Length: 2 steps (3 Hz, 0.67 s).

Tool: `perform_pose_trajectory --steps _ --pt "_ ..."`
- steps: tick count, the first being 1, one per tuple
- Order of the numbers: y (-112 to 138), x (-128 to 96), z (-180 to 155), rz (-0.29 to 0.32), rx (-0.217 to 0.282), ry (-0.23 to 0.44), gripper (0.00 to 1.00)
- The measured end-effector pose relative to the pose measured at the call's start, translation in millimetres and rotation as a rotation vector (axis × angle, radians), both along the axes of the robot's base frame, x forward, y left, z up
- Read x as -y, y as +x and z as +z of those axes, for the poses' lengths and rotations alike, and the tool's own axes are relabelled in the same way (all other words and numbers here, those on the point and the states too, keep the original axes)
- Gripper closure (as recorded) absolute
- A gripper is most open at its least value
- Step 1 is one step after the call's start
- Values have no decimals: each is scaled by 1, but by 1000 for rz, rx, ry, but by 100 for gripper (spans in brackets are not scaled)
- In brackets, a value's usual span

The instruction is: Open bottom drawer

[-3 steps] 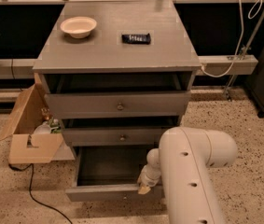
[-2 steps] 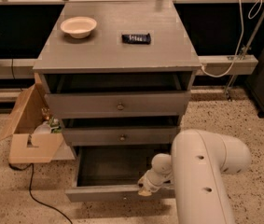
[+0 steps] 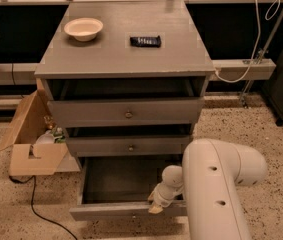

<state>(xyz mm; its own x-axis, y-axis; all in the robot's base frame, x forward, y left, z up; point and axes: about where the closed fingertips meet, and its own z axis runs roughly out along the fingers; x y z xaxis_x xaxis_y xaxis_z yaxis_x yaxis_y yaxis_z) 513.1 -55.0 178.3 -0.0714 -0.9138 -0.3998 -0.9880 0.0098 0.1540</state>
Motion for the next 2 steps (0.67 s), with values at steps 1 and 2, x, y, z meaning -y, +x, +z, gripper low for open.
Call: perform_pose_trajectory --steps 1,2 --pt "0 0 0 0 0 0 35" --pt "0 14 17 22 17 14 12"
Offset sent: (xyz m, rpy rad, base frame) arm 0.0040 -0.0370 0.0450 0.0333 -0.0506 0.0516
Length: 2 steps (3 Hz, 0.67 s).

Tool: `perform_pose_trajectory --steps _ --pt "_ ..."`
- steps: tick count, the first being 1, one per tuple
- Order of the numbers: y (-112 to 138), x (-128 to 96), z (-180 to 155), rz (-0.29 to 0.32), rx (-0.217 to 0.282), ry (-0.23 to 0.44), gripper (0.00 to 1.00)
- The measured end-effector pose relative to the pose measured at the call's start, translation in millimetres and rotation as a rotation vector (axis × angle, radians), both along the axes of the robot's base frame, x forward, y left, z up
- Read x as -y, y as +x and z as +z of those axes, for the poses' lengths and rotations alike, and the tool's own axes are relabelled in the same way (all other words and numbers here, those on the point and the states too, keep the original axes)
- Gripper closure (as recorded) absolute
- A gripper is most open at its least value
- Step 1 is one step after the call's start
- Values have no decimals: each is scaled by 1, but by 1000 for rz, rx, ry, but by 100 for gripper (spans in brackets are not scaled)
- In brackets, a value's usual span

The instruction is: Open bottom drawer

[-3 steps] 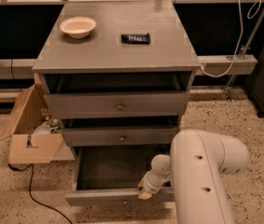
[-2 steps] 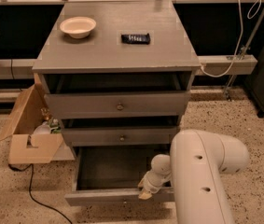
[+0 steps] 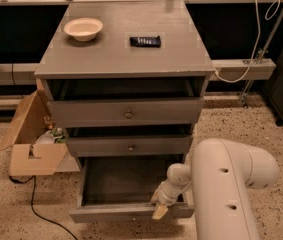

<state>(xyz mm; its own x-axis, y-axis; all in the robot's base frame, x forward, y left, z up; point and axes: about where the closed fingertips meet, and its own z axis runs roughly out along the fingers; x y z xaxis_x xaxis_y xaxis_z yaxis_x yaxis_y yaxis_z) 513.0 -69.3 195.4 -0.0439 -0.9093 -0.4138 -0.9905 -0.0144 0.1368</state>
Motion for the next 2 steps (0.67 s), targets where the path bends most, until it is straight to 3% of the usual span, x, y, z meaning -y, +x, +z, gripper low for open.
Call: perform_pose_trajectory --steps 1,2 --pt "-2 18 27 10 34 29 0" --pt "-2 81 79 -70 113 81 0"
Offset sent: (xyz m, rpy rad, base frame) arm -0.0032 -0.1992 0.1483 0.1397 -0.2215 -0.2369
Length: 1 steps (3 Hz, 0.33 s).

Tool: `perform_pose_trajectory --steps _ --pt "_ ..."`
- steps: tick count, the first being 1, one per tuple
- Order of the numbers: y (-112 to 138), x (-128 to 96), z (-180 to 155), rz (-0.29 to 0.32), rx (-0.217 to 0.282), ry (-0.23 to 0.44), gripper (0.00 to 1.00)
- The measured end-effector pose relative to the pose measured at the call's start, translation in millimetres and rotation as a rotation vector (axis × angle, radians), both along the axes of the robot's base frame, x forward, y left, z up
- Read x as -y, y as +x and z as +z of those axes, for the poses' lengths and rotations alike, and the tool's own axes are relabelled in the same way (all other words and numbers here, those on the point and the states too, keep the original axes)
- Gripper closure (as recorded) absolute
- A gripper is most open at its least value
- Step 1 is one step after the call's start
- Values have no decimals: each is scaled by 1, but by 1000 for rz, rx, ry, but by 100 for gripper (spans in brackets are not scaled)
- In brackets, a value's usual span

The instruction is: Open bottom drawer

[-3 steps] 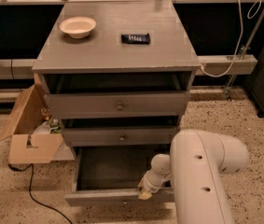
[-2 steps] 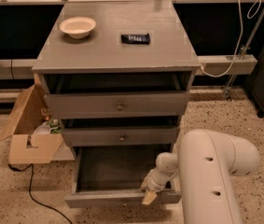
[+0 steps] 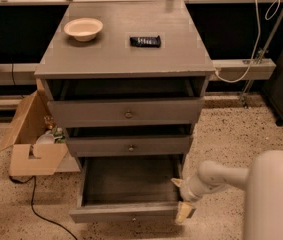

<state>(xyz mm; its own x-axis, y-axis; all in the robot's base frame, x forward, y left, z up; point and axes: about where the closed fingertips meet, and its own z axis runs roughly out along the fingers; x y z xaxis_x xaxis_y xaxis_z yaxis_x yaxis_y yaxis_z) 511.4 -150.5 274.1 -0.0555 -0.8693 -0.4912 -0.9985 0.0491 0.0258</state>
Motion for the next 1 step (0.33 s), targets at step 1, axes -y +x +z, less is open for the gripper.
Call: perform_pose_trajectory --steps 1 --pt "-2 81 54 -119 115 64 0"
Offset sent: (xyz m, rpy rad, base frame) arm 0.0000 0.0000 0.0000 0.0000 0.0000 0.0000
